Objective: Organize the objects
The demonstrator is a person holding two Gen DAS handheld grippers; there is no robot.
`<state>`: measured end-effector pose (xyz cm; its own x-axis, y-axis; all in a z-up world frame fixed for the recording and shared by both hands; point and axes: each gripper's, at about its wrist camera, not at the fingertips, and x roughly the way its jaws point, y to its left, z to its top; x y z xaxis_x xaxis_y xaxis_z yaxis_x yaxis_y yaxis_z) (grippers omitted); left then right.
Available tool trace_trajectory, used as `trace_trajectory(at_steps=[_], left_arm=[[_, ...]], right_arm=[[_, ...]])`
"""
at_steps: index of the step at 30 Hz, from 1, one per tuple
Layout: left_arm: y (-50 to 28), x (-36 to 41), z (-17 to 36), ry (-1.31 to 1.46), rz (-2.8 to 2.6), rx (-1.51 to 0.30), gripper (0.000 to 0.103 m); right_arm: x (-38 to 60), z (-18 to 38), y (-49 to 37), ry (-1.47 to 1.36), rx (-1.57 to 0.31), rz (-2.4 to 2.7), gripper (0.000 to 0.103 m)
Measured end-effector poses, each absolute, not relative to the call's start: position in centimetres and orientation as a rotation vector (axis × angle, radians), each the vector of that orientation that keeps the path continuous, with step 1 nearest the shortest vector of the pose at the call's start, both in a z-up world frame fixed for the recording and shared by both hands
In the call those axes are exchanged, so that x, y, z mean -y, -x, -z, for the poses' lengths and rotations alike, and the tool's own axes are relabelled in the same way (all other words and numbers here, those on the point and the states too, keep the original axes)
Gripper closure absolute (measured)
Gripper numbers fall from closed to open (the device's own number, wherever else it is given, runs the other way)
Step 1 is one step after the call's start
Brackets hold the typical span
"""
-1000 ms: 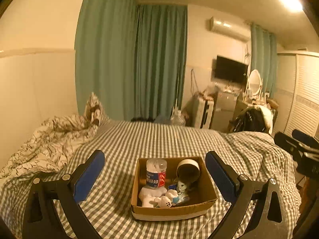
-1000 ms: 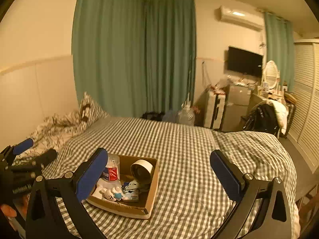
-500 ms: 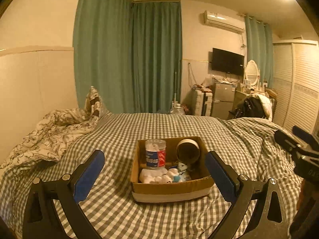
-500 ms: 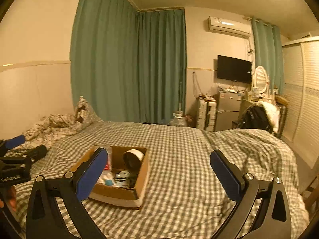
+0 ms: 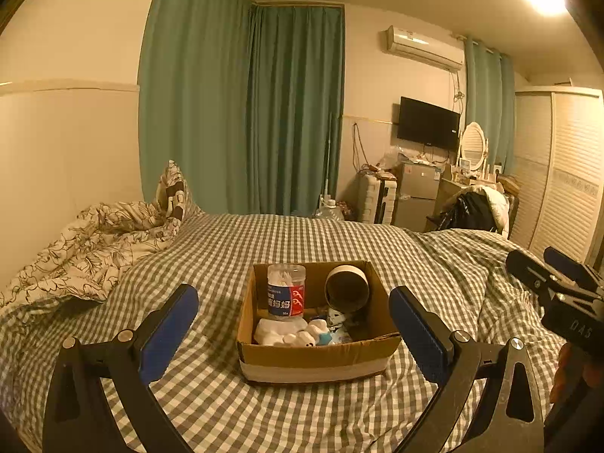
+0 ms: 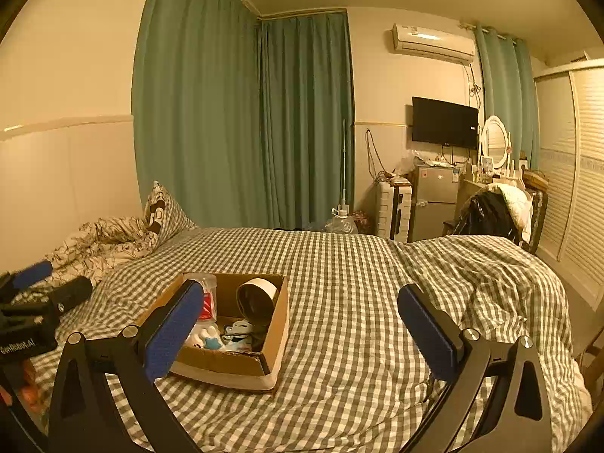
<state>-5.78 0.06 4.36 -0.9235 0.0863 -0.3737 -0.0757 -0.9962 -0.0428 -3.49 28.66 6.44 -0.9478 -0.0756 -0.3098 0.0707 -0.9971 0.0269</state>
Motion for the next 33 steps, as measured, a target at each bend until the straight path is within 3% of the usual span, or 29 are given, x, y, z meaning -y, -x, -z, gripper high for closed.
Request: trace_trajectory(at_steps=[33], left_arm=[[5.99,-0.55,-4.14,0.620,-3.003,0.005,0.000]], right_arm=[[-28.21,-6.45,3.67,-0.506,0.016,3.034,0.000]])
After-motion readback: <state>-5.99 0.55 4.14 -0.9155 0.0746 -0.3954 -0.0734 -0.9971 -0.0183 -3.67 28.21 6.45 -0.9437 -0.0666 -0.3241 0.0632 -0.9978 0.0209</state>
